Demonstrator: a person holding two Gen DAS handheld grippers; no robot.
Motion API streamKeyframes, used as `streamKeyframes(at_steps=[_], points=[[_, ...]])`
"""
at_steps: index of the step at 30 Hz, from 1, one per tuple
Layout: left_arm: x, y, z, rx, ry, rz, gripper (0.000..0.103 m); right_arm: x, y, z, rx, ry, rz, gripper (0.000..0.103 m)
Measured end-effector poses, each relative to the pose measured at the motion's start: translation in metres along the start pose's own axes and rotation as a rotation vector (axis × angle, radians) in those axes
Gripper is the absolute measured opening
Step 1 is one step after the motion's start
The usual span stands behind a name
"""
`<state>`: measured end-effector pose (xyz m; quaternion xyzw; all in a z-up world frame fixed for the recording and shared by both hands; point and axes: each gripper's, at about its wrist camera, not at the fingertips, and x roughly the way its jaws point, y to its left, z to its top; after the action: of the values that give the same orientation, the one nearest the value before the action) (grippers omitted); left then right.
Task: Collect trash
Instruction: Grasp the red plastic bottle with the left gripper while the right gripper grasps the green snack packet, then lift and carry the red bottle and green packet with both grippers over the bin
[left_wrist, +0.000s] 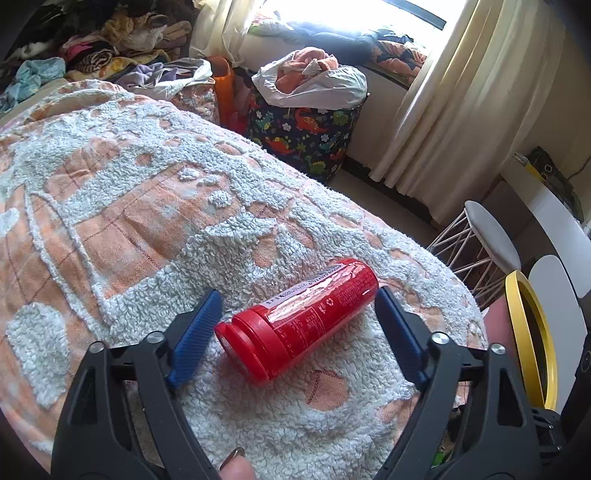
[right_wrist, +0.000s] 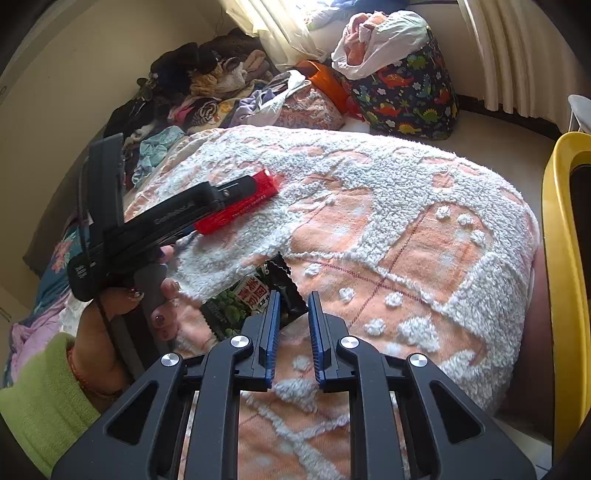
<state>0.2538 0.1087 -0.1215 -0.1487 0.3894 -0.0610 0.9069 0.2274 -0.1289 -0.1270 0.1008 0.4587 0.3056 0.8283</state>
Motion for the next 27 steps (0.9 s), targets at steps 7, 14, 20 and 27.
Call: streamKeyframes(at_steps=[7, 14, 20, 27], points=[[-0.005, -0.006, -0.008, 0.023, 0.002, 0.012, 0.054, -0.023, 0.007, -0.006, -0.040, -0.033, -0.005, 0.014], [-0.008, -0.020, -0.020, 0.080, 0.027, 0.024, 0.037, -0.039, 0.000, -0.010, -0.044, -0.049, -0.017, 0.010], [-0.011, -0.031, -0.027, 0.111, 0.039, 0.057, 0.029, -0.051, -0.008, -0.012, -0.033, -0.066, -0.020, 0.008], [-0.026, -0.040, -0.033, 0.083, 0.006, 0.040, 0.027, -0.073, -0.015, -0.008, -0.017, -0.110, -0.019, 0.007]])
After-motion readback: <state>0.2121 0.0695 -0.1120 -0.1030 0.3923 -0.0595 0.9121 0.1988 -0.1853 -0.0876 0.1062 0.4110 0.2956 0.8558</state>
